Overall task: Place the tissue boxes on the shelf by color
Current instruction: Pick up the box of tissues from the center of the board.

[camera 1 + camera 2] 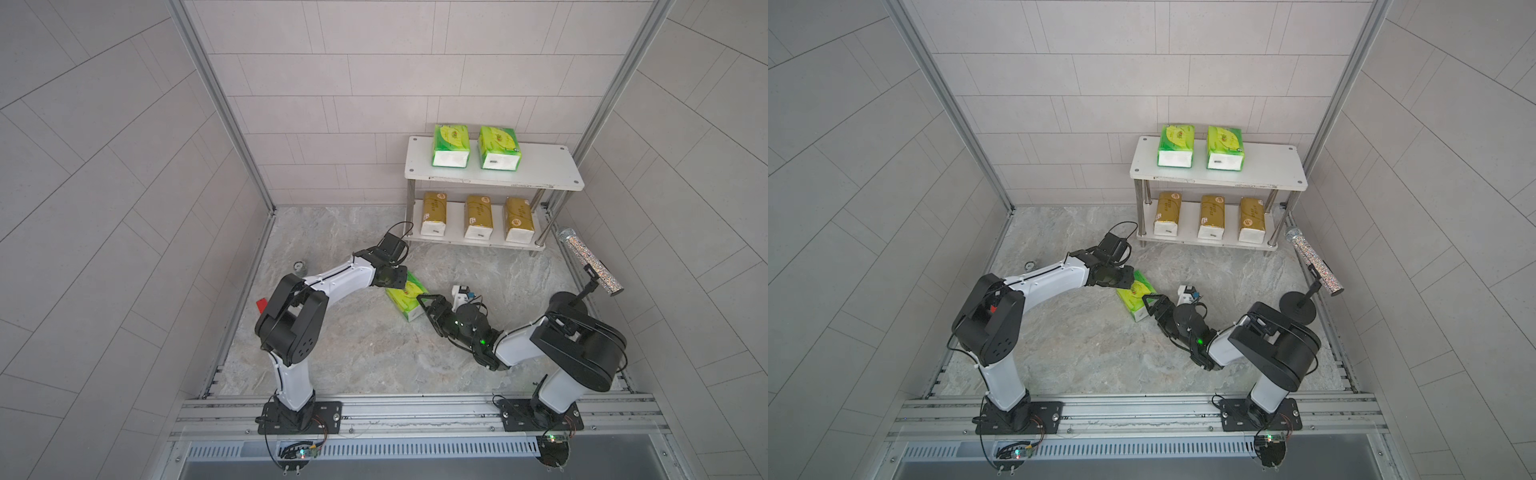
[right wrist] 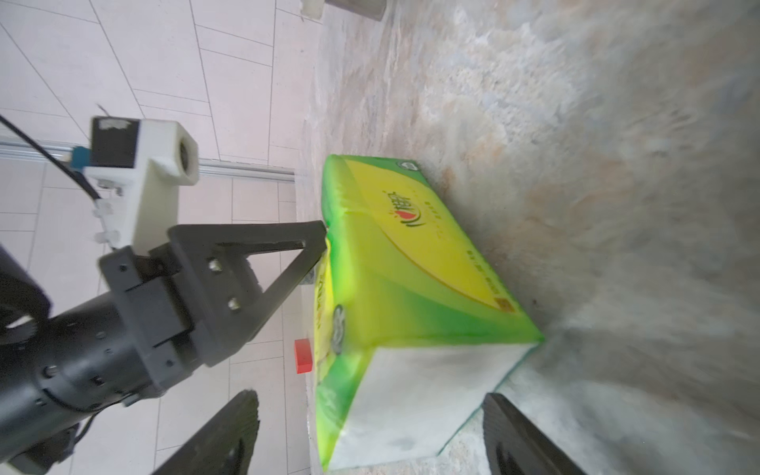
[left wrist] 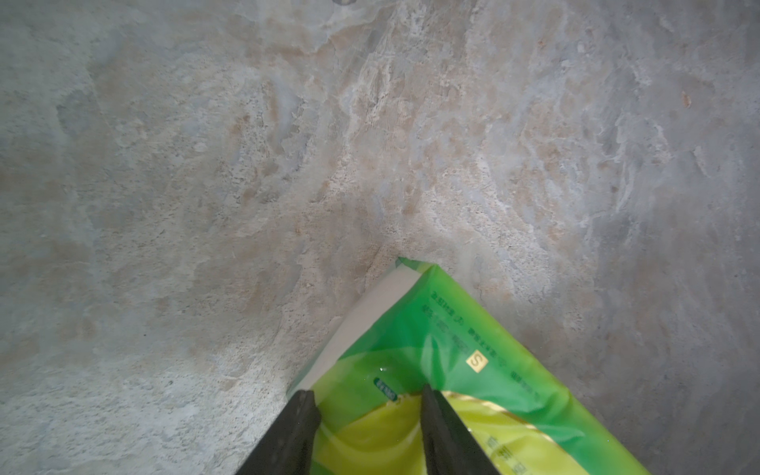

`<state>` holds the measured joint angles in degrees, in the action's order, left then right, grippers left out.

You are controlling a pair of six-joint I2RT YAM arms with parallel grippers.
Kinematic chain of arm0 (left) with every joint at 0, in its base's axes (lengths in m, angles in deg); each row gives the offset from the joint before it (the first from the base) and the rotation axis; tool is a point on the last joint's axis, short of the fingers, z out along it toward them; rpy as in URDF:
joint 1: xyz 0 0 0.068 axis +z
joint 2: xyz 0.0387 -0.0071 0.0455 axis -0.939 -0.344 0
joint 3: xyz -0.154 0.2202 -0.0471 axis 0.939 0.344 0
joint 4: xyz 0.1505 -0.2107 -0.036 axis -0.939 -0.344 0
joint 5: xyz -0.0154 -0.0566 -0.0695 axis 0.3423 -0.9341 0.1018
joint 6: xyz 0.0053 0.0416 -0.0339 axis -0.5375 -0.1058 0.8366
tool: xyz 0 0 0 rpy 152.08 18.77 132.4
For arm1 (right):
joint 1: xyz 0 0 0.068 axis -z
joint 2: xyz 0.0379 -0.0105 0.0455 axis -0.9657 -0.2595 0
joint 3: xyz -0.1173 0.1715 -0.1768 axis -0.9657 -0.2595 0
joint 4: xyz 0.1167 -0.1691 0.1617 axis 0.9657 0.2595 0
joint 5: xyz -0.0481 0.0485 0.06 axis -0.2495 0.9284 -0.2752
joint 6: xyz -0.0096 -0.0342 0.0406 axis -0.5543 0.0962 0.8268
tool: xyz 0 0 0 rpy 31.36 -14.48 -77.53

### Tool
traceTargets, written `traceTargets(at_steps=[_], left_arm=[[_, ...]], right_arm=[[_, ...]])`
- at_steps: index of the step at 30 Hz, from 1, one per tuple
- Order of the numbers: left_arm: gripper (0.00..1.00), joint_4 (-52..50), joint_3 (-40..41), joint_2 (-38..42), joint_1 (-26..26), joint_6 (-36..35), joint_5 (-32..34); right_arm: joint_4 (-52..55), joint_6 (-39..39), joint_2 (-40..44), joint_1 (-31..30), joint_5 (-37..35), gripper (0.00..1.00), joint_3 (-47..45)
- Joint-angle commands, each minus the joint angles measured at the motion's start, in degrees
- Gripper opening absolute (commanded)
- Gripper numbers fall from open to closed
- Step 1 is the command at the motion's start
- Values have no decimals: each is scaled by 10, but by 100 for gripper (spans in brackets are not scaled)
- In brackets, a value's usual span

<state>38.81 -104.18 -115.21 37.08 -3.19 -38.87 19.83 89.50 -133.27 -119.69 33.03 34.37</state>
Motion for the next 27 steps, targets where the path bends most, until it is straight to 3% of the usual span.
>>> traceTargets(at_steps=[1,4,27], left_arm=[[48,-82,16,-37,-1,-2,8],[48,-85,16,-36,-1,-2,9],[48,-89,21,-61,5,-5,2]], right_arm=[[50,-26,51,1,-20,89,-11],[64,-47,51,5,-20,90,2],[-151,9,-143,13,1,100,24]])
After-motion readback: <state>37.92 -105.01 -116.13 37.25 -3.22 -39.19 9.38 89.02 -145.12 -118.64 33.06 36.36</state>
